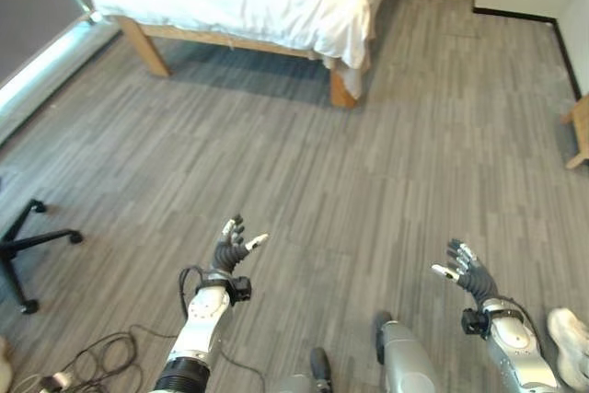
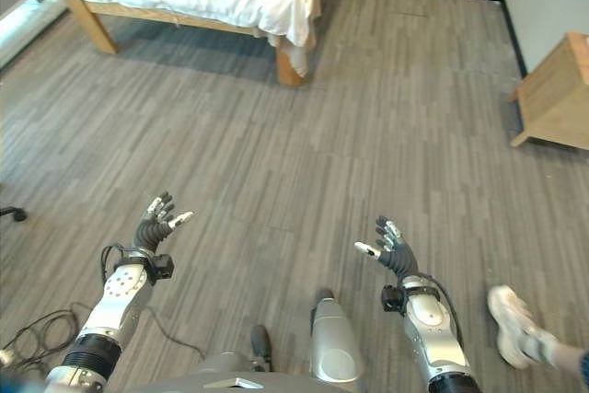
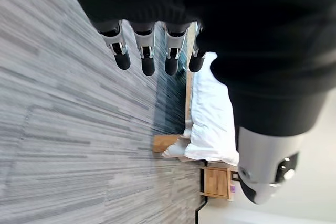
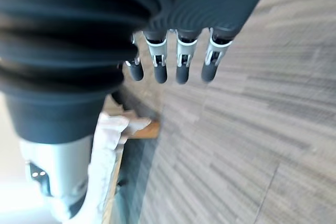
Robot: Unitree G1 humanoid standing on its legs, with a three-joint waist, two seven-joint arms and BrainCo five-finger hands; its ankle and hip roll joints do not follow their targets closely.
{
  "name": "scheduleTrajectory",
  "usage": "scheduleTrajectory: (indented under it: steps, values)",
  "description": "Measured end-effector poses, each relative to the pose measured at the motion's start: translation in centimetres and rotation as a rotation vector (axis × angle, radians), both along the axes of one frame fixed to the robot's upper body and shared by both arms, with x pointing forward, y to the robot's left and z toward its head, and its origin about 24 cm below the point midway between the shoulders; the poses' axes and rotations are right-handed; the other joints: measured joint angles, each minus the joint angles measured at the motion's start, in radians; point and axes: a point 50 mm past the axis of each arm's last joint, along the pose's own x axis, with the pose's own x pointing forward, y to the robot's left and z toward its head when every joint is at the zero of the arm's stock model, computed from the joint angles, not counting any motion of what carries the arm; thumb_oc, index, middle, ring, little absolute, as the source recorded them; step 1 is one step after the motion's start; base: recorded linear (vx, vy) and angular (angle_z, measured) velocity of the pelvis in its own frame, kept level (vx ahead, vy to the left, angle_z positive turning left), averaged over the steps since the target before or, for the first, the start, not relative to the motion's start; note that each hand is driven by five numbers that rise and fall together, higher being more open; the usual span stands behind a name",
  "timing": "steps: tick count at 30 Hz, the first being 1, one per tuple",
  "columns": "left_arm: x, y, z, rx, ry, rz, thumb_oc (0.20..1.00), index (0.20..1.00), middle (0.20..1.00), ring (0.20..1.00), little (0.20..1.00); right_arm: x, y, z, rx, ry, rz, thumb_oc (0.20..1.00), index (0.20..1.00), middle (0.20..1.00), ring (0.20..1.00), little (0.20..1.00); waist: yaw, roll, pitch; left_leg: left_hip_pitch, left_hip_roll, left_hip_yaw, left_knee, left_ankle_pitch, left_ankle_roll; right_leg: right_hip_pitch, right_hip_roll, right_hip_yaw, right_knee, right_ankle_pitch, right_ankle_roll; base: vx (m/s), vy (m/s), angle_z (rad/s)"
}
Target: Pick up bed clothes into laundry basket.
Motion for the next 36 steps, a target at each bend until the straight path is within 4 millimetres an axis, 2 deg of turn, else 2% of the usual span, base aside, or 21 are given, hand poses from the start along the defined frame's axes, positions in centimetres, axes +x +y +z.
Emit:
scheduleTrajectory:
  steps: [2, 5, 6, 7, 8, 10, 12, 13, 15, 18, 20, 21, 23, 24, 27, 29, 31, 32, 33, 35, 36]
  values:
    - [0.3, -0.2, 0.2, 0.002, -0.005, -0.011, 1.0, 1.0, 1.0, 1.0, 1.0, -0.7, 0.1, -0.6, 0.013, 0.026, -0.012, 1.0, 1.0, 1.0, 1.0, 1.0, -0.031, -0.027, -0.01, -0.006, 0.008, -0.049, 0.011, -0.02, -0.03, 0.004, -0.004, -0.025, -0.116, 0.014, 0.015, 0.42, -0.161, 0.73]
    - [-0.4, -1.4, -0.6, -0.018, 0.018, -0.041, 1.0, 1.0, 1.0, 1.0, 1.0, -2.9, -0.6, -1.8, 0.032, 0.088, -0.062, 1.0, 1.0, 1.0, 1.0, 1.0, -0.063, -0.042, -0.043, 0.063, 0.039, -0.135, -0.038, -0.054, -0.091, 0.066, -0.012, -0.081, -0.045, 0.025, -0.005, 0.63, -0.34, 0.93]
    - [-1.1, -1.8, -1.1, -0.019, 0.04, -0.065, 1.0, 1.0, 1.0, 1.0, 1.0, -3.3, -1.1, -2.2, 0.033, 0.116, -0.069, 1.0, 1.0, 1.0, 1.0, 1.0, -0.072, -0.015, -0.059, 0.099, 0.085, -0.153, -0.027, -0.06, -0.127, 0.094, 0.029, -0.111, -0.021, 0.05, -0.031, 0.61, -0.424, 0.83]
    - [-1.2, -2.0, -1.2, -0.023, 0.043, -0.076, 1.0, 1.0, 1.0, 1.0, 1.0, -3.2, -1.3, -2.3, 0.04, 0.12, -0.08, 1.0, 1.0, 1.0, 1.0, 1.0, -0.071, -0.003, -0.064, 0.082, 0.113, -0.146, 0.093, -0.081, -0.17, 0.114, 0.059, -0.12, -0.01, 0.042, -0.05, 0.43, -0.43, 0.48]
    - [-1.0, -2.1, -1.1, -0.027, 0.037, -0.082, 1.0, 1.0, 1.0, 1.0, 1.0, -3.2, -1.5, -2.3, 0.045, 0.122, -0.086, 1.0, 1.0, 1.0, 1.0, 1.0, -0.071, -0.011, -0.076, -0.005, 0.127, -0.147, 0.321, -0.12, -0.219, 0.129, 0.065, -0.135, -0.003, 0.061, -0.122, 0.23, -0.299, 0.11]
    - [-0.6, -2.5, -0.8, -0.042, 0.02, -0.087, 1.0, 1.0, 1.0, 1.0, 1.0, -1.9, -2.1, -1.1, 0.051, 0.067, -0.081, 1.0, 1.0, 1.0, 1.0, 1.0, -0.041, -0.014, -0.085, -0.198, 0.151, -0.149, 0.779, -0.047, -0.238, 0.134, 0.088, -0.13, 0.048, 0.043, -0.242, 0.27, -0.35, -0.3]
    - [-0.4, -3.0, -0.5, -0.074, 0.002, -0.103, 1.0, 1.0, 1.0, 1.0, 1.0, -0.6, -2.5, 0.3, 0.062, 0.0, -0.08, 1.0, 1.0, 1.0, 1.0, 1.0, -0.025, -0.033, -0.086, -0.282, 0.14, -0.147, 0.929, 0.013, -0.21, 0.201, 0.105, -0.094, 0.026, 0.028, -0.285, 0.45, -0.334, -0.52]
    - [0.0, -3.2, -0.1, -0.088, -0.015, -0.112, 1.0, 1.0, 1.0, 1.0, 1.0, 0.1, -2.4, 0.6, 0.064, -0.017, -0.079, 1.0, 1.0, 1.0, 1.0, 1.0, 0.013, -0.058, -0.072, -0.283, 0.15, -0.1, 0.915, 0.017, -0.209, 0.239, 0.108, -0.065, 0.009, 0.03, -0.291, 0.26, -0.101, -0.57]
    - [0.4, -3.6, 0.2, -0.089, -0.023, -0.133, 1.0, 1.0, 1.0, 1.0, 1.0, 0.5, -2.2, 0.9, 0.072, -0.033, -0.084, 1.0, 1.0, 1.0, 1.0, 1.0, 0.012, -0.072, -0.066, -0.318, 0.162, -0.063, 0.878, 0.017, -0.21, 0.293, 0.116, -0.071, -0.035, 0.029, -0.294, 0.23, -0.031, -0.3]
    - [1.1, -4.3, 0.7, -0.09, -0.044, -0.166, 1.0, 1.0, 1.0, 1.0, 1.0, 1.0, -2.1, 1.3, 0.083, -0.056, -0.085, 1.0, 1.0, 1.0, 1.0, 1.0, 0.018, -0.072, -0.06, -0.347, 0.16, -0.027, 0.632, 0.023, -0.208, 0.348, 0.133, -0.073, -0.084, 0.028, -0.302, 0.36, 0.022, 0.03]
    - [1.0, -4.5, 0.6, -0.09, -0.037, -0.176, 1.0, 1.0, 1.0, 1.0, 1.0, 0.9, -2.0, 1.3, 0.082, -0.057, -0.081, 1.0, 1.0, 1.0, 1.0, 1.0, 0.024, -0.05, -0.058, -0.353, 0.162, 0.027, 0.448, 0.029, -0.205, 0.39, 0.156, -0.066, -0.131, 0.008, -0.275, 0.53, 0.051, 0.02]
    - [0.9, -4.7, 0.4, -0.091, -0.03, -0.189, 1.0, 1.0, 1.0, 1.0, 1.0, 0.9, -2.0, 1.2, 0.075, -0.05, -0.076, 1.0, 1.0, 1.0, 1.0, 1.0, 0.041, -0.037, -0.052, -0.332, 0.137, 0.043, 0.263, 0.033, -0.203, 0.408, 0.166, -0.055, -0.155, 0.01, -0.272, 0.58, 0.019, -0.18]
    - [0.7, -4.8, 0.1, -0.092, -0.015, -0.201, 1.0, 1.0, 1.0, 1.0, 1.0, 0.7, -2.0, 0.7, 0.066, -0.022, -0.065, 1.0, 1.0, 1.0, 1.0, 1.0, 0.08, -0.012, -0.039, -0.29, 0.076, 0.02, 0.006, 0.048, -0.188, 0.467, 0.182, -0.022, -0.205, 0.014, -0.267, 0.63, -0.016, -0.52]
    - [0.3, -4.8, -0.3, -0.102, -0.003, -0.208, 1.0, 1.0, 1.0, 1.0, 1.0, 0.3, -2.2, 0.3, 0.066, 0.005, -0.063, 1.0, 1.0, 1.0, 1.0, 1.0, 0.118, 0.023, -0.036, -0.286, 0.038, -0.018, -0.084, 0.051, -0.185, 0.524, 0.21, 0.016, -0.233, -0.004, -0.282, 0.53, -0.024, -0.65]
    - [-0.1, -5.0, -0.7, -0.113, 0.009, -0.213, 1.0, 1.0, 1.0, 1.0, 1.0, -0.9, -2.2, -0.4, 0.074, 0.038, -0.059, 1.0, 1.0, 1.0, 1.0, 1.0, 0.119, 0.039, -0.048, -0.292, 0.024, 0.078, 0.041, 0.076, -0.148, 0.599, 0.219, 0.041, -0.228, -0.047, -0.308, 0.54, 0.075, -0.5]
    - [-0.7, -5.2, -1.1, -0.129, 0.022, -0.212, 1.0, 1.0, 1.0, 1.0, 1.0, -1.9, -1.9, -1.1, 0.093, 0.072, -0.066, 1.0, 1.0, 1.0, 1.0, 1.0, 0.117, 0.006, -0.089, -0.249, -0.002, 0.131, 0.074, 0.108, -0.084, 0.632, 0.18, 0.095, -0.205, -0.122, -0.26, 0.45, 0.136, -0.6]
    - [-0.6, -6.2, -1.2, -0.131, 0.029, -0.248, 1.0, 1.0, 1.0, 1.0, 1.0, -1.7, -1.4, -1.4, 0.112, 0.079, -0.074, 1.0, 1.0, 1.0, 1.0, 1.0, 0.09, 0.003, -0.103, -0.156, -0.026, 0.129, 0.013, 0.122, -0.028, 0.629, 0.158, 0.091, -0.088, -0.176, -0.178, 0.41, 0.162, -0.41]
    - [-0.5, -6.7, -1.2, -0.14, 0.03, -0.261, 1.0, 1.0, 1.0, 1.0, 1.0, -1.5, -0.8, -1.3, 0.118, 0.075, -0.056, 1.0, 1.0, 1.0, 1.0, 1.0, 0.094, 0.006, -0.105, -0.111, -0.022, 0.153, -0.015, 0.113, -0.012, 0.561, 0.162, 0.082, 0.085, -0.195, -0.143, 0.38, 0.187, -0.55]
    - [-0.2, -7.2, -0.9, -0.127, 0.023, -0.295, 1.0, 1.0, 1.0, 1.0, 1.0, -1.0, 0.7, -0.4, 0.131, 0.034, 0.017, 1.0, 1.0, 1.0, 1.0, 1.0, 0.098, 0.002, -0.111, -0.069, -0.026, 0.174, -0.029, 0.128, 0.028, 0.373, 0.15, 0.026, 0.512, -0.136, -0.069, 0.29, 0.139, -0.5]
    - [0.4, -7.7, -0.1, -0.133, -0.013, -0.306, 1.0, 1.0, 1.0, 1.0, 1.0, -0.4, 1.7, 0.9, 0.145, -0.034, 0.072, 1.0, 1.0, 1.0, 1.0, 1.0, 0.067, -0.017, -0.115, -0.027, -0.064, 0.11, -0.029, 0.078, 0.038, 0.19, 0.081, -0.013, 0.775, -0.14, -0.09, 0.27, 0.091, 0.0]
    - [0.5, -7.7, 0.0, -0.129, -0.014, -0.307, 1.0, 1.0, 1.0, 1.0, 1.0, -0.3, 1.9, 1.0, 0.149, -0.039, 0.075, 1.0, 1.0, 1.0, 1.0, 1.0, 0.06, -0.02, -0.11, -0.019, -0.07, 0.107, -0.029, 0.077, 0.044, 0.175, 0.068, -0.021, 0.791, -0.141, -0.089, 0.51, 0.032, 0.46]
